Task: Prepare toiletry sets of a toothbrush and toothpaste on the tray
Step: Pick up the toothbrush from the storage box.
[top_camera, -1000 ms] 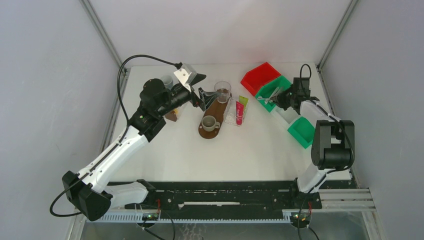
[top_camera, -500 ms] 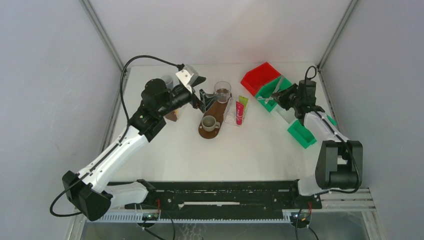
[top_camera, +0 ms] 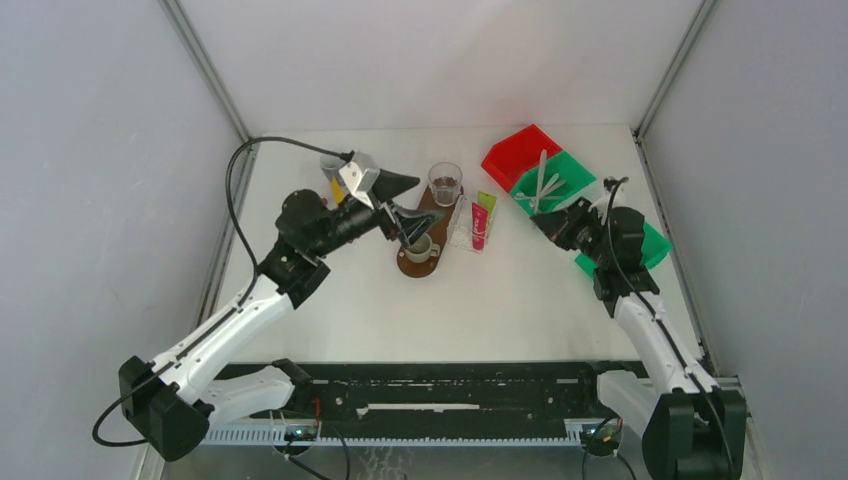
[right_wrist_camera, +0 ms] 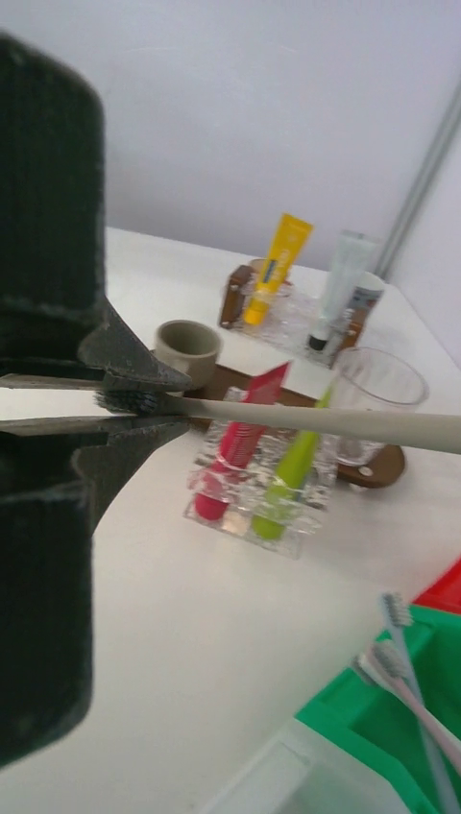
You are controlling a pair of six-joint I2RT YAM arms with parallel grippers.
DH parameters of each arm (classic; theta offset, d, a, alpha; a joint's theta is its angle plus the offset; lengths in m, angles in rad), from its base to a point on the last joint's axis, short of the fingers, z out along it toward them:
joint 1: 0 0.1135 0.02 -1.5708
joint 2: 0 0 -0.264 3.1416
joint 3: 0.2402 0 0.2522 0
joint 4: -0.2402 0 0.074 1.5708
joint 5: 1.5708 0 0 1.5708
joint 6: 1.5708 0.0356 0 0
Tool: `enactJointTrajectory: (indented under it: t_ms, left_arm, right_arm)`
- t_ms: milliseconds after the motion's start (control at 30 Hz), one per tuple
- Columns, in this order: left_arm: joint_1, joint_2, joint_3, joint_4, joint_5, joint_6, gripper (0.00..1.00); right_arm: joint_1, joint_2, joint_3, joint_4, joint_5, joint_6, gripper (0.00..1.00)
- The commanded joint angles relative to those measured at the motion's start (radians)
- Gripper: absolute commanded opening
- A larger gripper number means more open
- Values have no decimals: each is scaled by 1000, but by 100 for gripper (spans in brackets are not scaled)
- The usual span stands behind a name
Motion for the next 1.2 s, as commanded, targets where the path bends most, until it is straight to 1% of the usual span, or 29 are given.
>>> enactJointTrajectory:
  t_ms: [0, 133, 267, 433, 533, 633, 867, 967, 1033, 1167]
  left_arm:
    - [-12, -74, -208, 290, 57, -301, 91]
    - [-32, -109, -349, 387, 62, -454, 90]
    - [-80, -147, -456, 455, 32, -553, 90]
    - [-166, -187, -549, 497, -91, -642, 91]
    - [-216, -192, -587, 556, -170, -680, 90]
    - [-261, -187, -582, 538, -255, -679, 90]
    - [-341, -138, -491, 344, -449, -656, 85]
    - [-354, -108, -460, 289, -508, -670, 79]
    - [-360, -89, -438, 248, -542, -677, 76]
    - [-370, -58, -409, 231, -561, -681, 71]
  right_arm:
    - [19, -124, -115, 129, -147, -100, 0]
    - [47, -251, -198, 135, -234, -156, 0]
    - [111, -392, -259, 100, -267, -220, 0]
    - [215, -541, -318, 78, -253, -296, 0]
    - [291, -552, -322, 69, -224, -337, 0]
    - [373, -530, -318, 59, -199, -387, 0]
    - [538, -511, -313, 20, -94, -494, 0]
    - [583, -495, -310, 12, -55, -528, 0]
    - [604, -486, -310, 13, -42, -542, 0]
    - [632, -464, -309, 14, -19, -566, 0]
